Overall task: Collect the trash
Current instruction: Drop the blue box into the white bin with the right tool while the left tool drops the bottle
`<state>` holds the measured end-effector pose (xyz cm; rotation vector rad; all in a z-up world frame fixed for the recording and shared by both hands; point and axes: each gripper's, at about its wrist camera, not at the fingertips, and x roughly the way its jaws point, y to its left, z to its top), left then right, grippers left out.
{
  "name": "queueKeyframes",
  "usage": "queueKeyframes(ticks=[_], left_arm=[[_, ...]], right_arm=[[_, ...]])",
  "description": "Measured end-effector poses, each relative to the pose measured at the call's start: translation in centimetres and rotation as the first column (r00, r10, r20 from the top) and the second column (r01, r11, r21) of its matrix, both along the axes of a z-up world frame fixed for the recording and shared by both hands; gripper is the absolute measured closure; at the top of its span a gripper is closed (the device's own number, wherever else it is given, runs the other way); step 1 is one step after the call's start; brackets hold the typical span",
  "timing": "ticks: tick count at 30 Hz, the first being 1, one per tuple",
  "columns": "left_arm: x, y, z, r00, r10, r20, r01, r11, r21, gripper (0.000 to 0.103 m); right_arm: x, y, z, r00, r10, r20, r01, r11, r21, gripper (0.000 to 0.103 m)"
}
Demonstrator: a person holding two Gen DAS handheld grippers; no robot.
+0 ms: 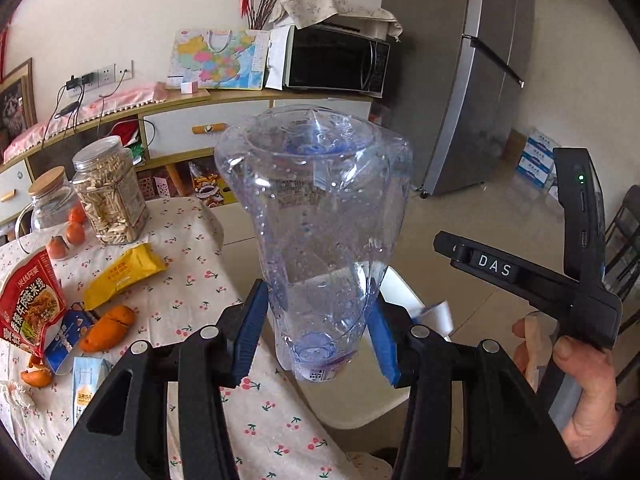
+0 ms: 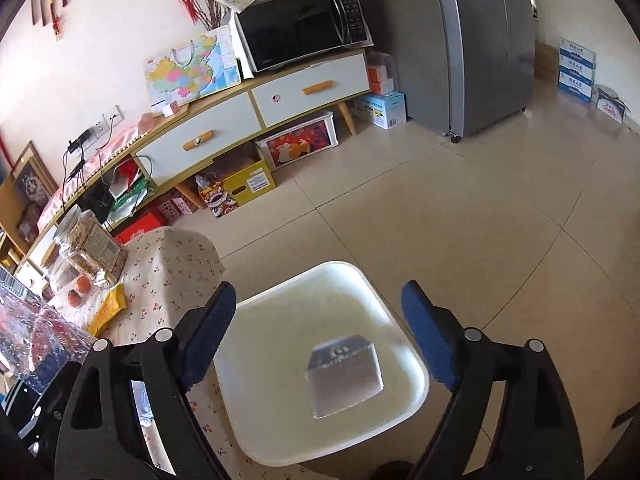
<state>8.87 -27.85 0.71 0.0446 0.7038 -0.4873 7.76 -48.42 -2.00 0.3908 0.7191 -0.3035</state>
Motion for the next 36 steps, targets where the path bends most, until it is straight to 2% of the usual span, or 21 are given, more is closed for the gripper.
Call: queueKeyframes(ticks=[5, 9, 15, 23, 30, 32, 36], left_arm=[[0.9, -2.2, -0.1, 0.999, -0.025, -0.035, 0.024, 0.999, -0.029, 0.055], [1.6, -3.8, 0.1, 0.997, -0.048, -0.054, 0.045, 0.998, -0.049, 0.055], [2.7, -6.6, -0.4, 0.993, -0.074, -0.090, 0.068, 0.995, -0.067, 0.054], [3.8, -10.3, -0.6, 0.986, -0.115, -0.117, 0.107, 0.992, -0.067, 0.054], [4.0, -12.4, -1.8, 0.978, -0.138, -0.156, 0.130, 0.990, -0.058, 0.053], [3.8, -12.6, -2.0, 0.977, -0.141, -0.159, 0.134, 0.990, -0.052, 0.039], [3.3, -12.6, -2.0, 0.980, -0.134, -0.149, 0.130, 0.991, -0.036, 0.030]], right_arm=[[-0.8, -2.1, 0.4, 0.996, -0.085, 0.012, 0.085, 0.996, 0.019, 0.015], [-1.7, -4.1, 0.7, 0.988, -0.154, 0.023, 0.152, 0.986, 0.070, 0.014], [-3.6, -7.2, 1.2, 0.962, -0.270, 0.038, 0.263, 0.956, 0.128, 0.013], [-5.2, -9.6, 1.8, 0.928, -0.369, 0.050, 0.364, 0.927, 0.088, 0.012], [-6.2, -11.4, 1.6, 0.913, -0.406, 0.045, 0.399, 0.911, 0.106, 0.011], [-6.4, -11.6, 1.6, 0.910, -0.411, 0.045, 0.405, 0.908, 0.108, 0.011], [-6.6, -11.6, 1.7, 0.908, -0.417, 0.046, 0.411, 0.905, 0.110, 0.009]])
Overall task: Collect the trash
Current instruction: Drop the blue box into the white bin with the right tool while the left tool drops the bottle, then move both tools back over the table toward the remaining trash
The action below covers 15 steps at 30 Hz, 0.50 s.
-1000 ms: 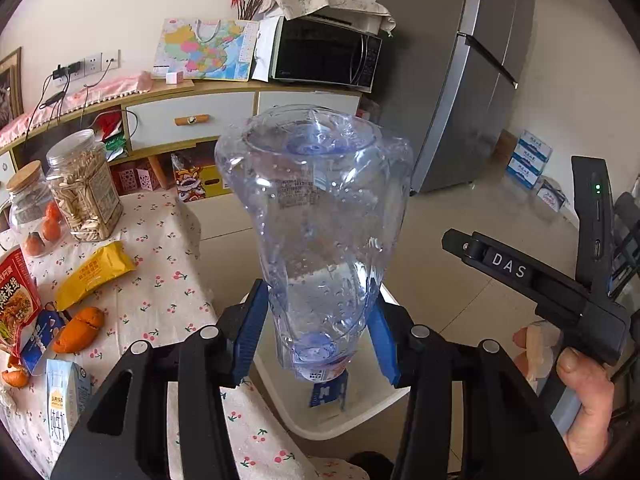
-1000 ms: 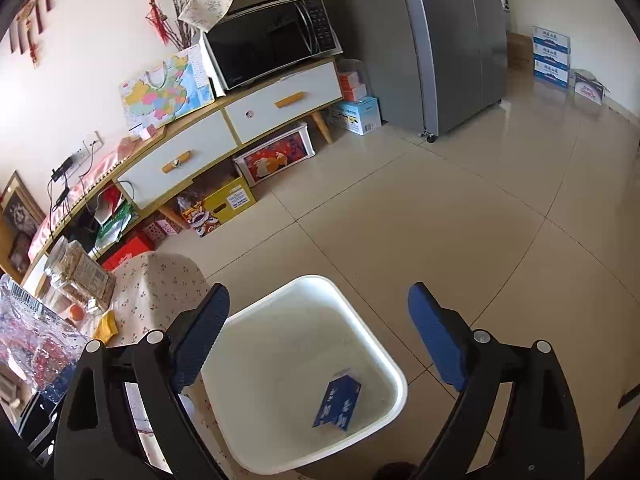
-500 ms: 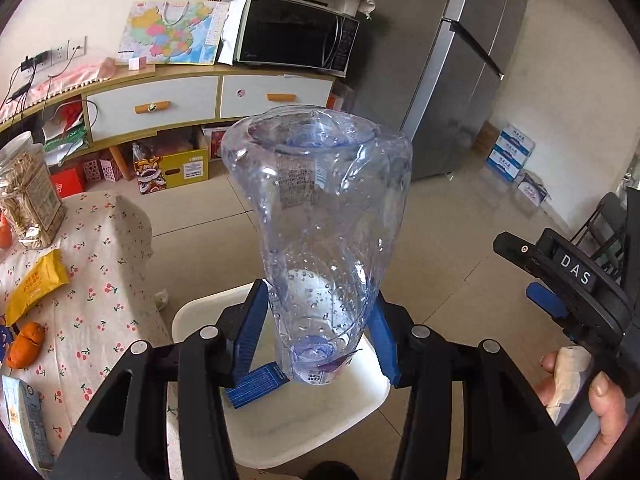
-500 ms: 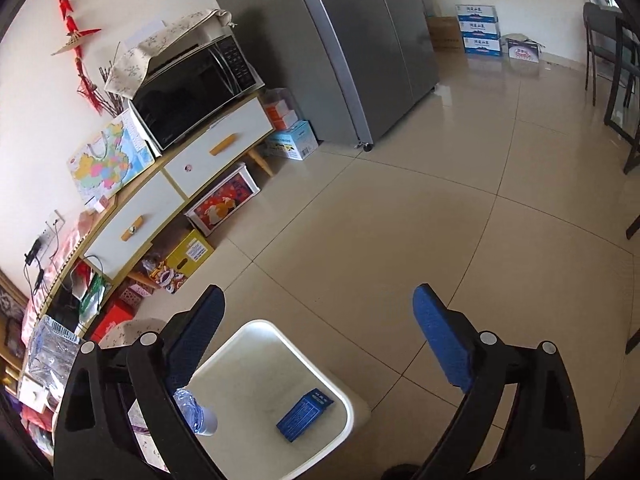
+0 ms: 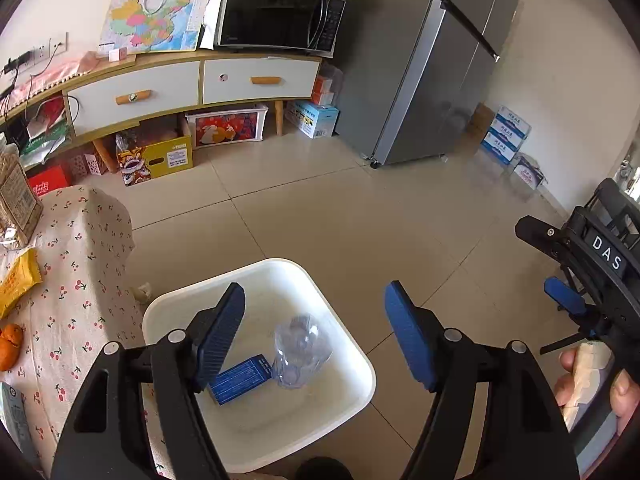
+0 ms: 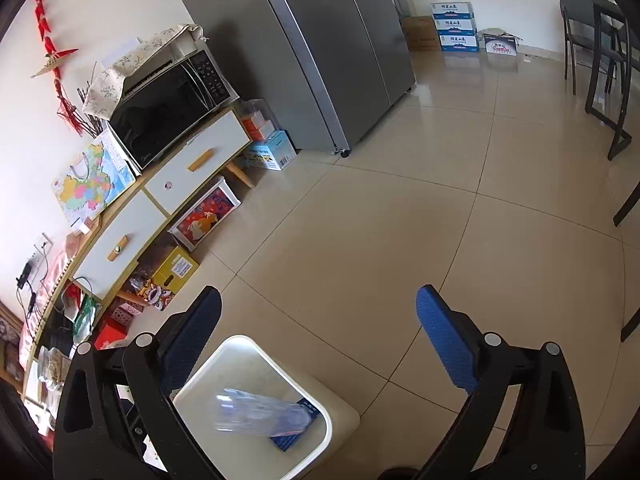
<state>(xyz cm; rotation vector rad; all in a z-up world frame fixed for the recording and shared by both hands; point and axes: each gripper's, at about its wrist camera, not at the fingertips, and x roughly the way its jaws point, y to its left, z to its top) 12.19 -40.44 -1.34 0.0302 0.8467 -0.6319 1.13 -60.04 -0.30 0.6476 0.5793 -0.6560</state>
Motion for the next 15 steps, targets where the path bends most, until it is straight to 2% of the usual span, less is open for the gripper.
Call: queueKeyframes(ticks=[5, 10, 15], left_arm=[[-0.3, 0.9, 0.2, 0.999, 0.028, 0.026, -0.029, 0.999, 0.032, 0.023], [-0.3, 2.7, 0.8, 0.994, 0.084, 0.070, -0.089, 0.994, 0.061, 0.014], [-0.1, 5.2, 1.3, 0.985, 0.151, 0.081, -0.158, 0.984, 0.081, 0.011]], right_arm=[[0.3, 0.9, 0.3, 1.000, 0.014, -0.015, -0.014, 1.000, -0.025, 0.009], [0.8, 2.5, 0.8, 0.998, 0.031, -0.048, -0.035, 0.994, -0.106, 0.007], [1.9, 5.1, 1.1, 0.991, 0.097, -0.088, -0.110, 0.981, -0.159, 0.007]])
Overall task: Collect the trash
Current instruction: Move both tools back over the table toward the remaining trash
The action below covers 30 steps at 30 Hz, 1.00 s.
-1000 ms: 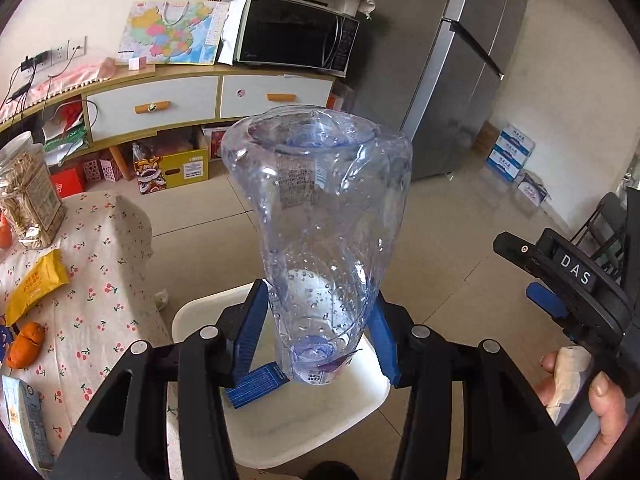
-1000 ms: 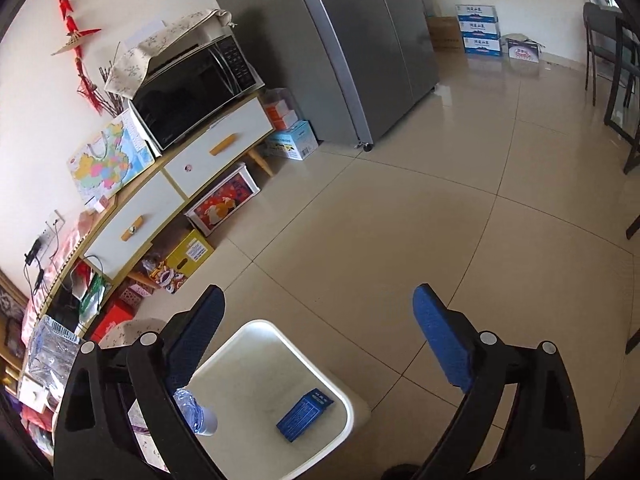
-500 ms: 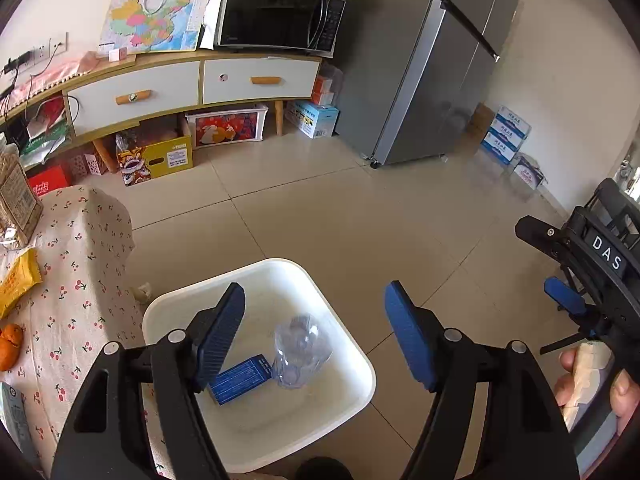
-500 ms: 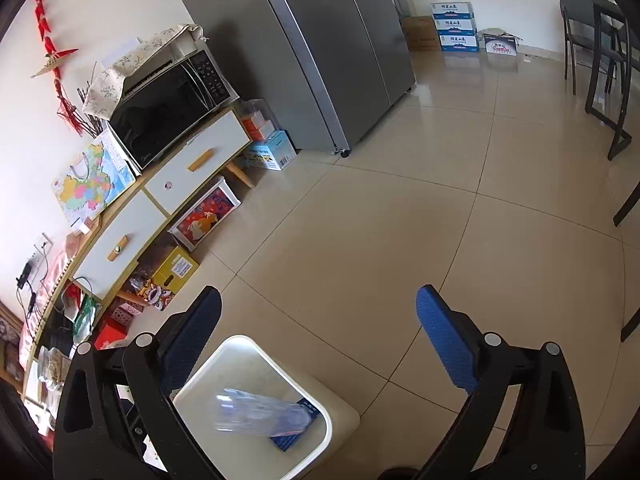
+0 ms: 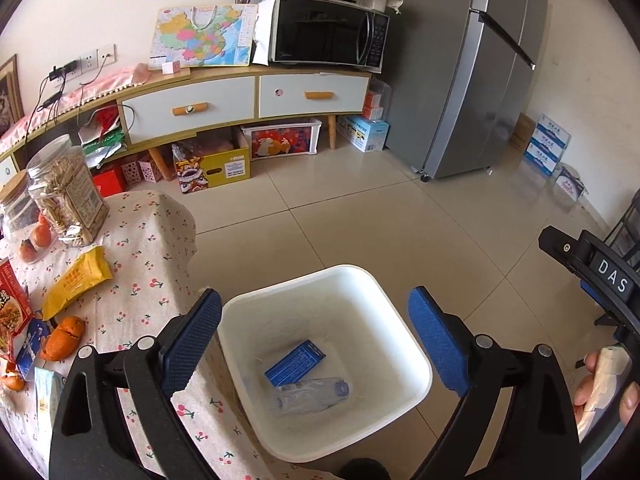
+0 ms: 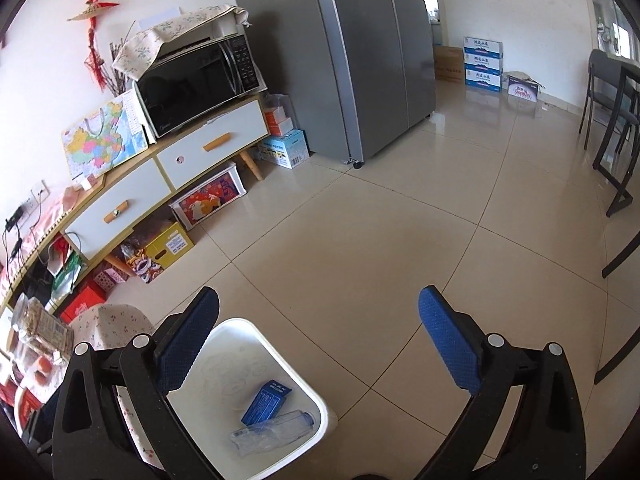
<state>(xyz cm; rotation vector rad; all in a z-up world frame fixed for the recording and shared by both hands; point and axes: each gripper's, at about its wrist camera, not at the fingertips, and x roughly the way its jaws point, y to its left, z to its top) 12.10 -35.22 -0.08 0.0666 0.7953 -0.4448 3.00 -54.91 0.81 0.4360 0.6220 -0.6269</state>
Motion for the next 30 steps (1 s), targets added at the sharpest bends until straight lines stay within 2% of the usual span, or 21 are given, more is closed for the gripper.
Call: queueKeyframes(ticks=[12, 21, 30], left_arm=[[-0.2, 7.8, 1.4, 0.990, 0.132, 0.054, -0.134, 0.990, 0.044, 0.010], [-0.4, 14.8, 1.0, 0.970, 0.239, 0.049, -0.242, 0.969, 0.058, 0.010], [-0.9, 20.7, -0.3, 0.944, 0.329, 0.023, -0.329, 0.942, 0.067, 0.010]], right_arm=[[3.0, 8.4, 0.6, 0.980, 0.195, -0.045, -0.199, 0.976, -0.094, 0.007], [4.3, 14.8, 0.6, 0.945, 0.322, -0.059, -0.327, 0.934, -0.145, 0.007], [5.4, 20.7, 0.5, 0.897, 0.435, -0.082, -0.443, 0.880, -0.174, 0.007]])
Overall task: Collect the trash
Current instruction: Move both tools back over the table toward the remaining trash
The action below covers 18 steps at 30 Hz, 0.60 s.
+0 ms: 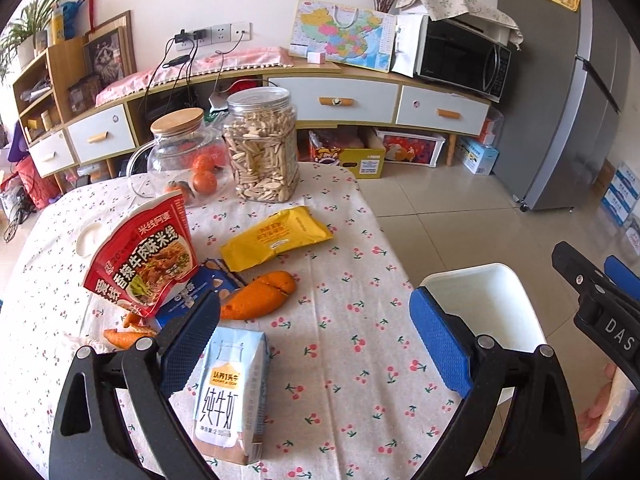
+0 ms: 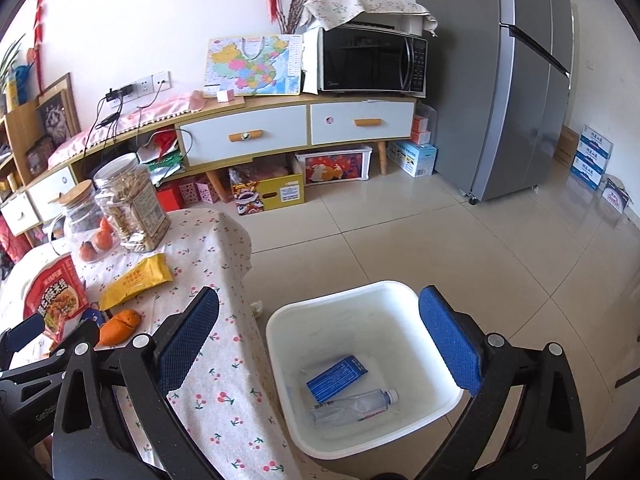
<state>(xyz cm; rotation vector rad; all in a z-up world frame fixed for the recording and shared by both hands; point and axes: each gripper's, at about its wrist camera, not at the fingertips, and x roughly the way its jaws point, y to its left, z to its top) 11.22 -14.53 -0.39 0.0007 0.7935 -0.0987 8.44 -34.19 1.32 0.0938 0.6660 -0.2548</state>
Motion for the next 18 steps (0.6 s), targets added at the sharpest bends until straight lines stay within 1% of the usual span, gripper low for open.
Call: queueKeyframes(ticks=[9, 12, 15, 18], left_arm=[[-0.8, 6.2, -2.0, 0.994, 0.102, -0.047, -0.101, 0.994, 0.032, 0.010], [-0.9, 8.7, -2.6, 0.987, 0.148, -0.061, -0.146, 0.989, 0.035, 0.010], [-1.1, 10.9, -3.1, 0.979, 0.191, -0.073, -0.188, 0.981, 0.044, 0.010], [-1.2, 13.1, -3.8, 0.967, 0.240, -0.087, -0.236, 0.970, 0.055, 0.010]], right_arm=[[0.9, 5.9, -0.7, 0.990, 0.132, -0.038, -0.133, 0.991, -0.028, 0.007], [1.3, 7.7, -0.9, 0.985, 0.168, -0.049, -0.170, 0.985, -0.029, 0.007], [1.6, 9.3, -1.2, 0.978, 0.200, -0.063, -0.201, 0.979, -0.012, 0.007], [1.9, 10.8, -1.5, 0.971, 0.225, -0.079, -0.226, 0.974, -0.006, 0.007]])
